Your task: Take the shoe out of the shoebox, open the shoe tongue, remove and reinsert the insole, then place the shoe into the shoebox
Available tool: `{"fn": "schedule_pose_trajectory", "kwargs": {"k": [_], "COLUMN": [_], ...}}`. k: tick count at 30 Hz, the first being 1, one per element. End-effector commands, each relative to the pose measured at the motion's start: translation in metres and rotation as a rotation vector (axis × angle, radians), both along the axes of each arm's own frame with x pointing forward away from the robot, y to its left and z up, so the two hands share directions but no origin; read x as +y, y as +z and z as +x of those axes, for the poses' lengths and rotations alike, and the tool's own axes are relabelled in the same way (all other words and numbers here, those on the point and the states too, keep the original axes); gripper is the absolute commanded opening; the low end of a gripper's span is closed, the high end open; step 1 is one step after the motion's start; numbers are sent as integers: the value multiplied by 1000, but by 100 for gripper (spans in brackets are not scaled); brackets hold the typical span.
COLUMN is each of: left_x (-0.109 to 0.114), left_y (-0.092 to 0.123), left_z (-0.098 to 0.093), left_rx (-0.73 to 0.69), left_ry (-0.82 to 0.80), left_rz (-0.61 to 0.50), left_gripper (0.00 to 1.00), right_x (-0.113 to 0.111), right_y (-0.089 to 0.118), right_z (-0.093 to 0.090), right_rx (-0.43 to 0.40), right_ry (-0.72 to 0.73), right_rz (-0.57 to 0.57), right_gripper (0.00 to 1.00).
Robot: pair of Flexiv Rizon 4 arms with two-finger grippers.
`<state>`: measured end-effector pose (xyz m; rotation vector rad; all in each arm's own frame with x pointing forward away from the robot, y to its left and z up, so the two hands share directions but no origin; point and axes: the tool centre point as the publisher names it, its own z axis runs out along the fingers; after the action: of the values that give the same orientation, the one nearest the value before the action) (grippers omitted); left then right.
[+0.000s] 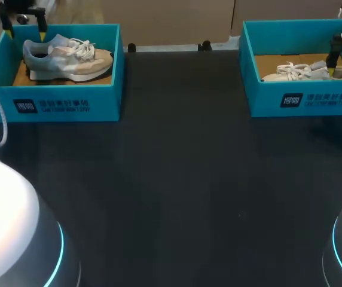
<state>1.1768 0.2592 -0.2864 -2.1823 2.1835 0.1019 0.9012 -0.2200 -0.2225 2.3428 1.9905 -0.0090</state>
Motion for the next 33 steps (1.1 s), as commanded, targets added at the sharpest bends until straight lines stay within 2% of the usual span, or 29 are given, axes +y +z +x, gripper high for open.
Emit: {"fn": "schedule_pose_trajectory", "kwargs": {"k": [1,29,30,33], "left_x": [4,16,16,17], "left_y": [-11,-70,-73,-78], "left_z": [-3,17,18,19], "left_rx": [-29,18,20,34], "left_ry": [15,82,81,77], "left_rz": [-4,-37,-37,-44], "left_gripper": [100,100,99,84], "right_x": [0,0,0,0], "right_y": [0,0,0,0], "right_z": [-1,-1,-1,-1], "right_rx": [-3,-3,-3,-3], "right_ry": [0,0,0,0], "right_rz": [-1,-1,-1,-1], "right_gripper": [100,100,100,100]}}
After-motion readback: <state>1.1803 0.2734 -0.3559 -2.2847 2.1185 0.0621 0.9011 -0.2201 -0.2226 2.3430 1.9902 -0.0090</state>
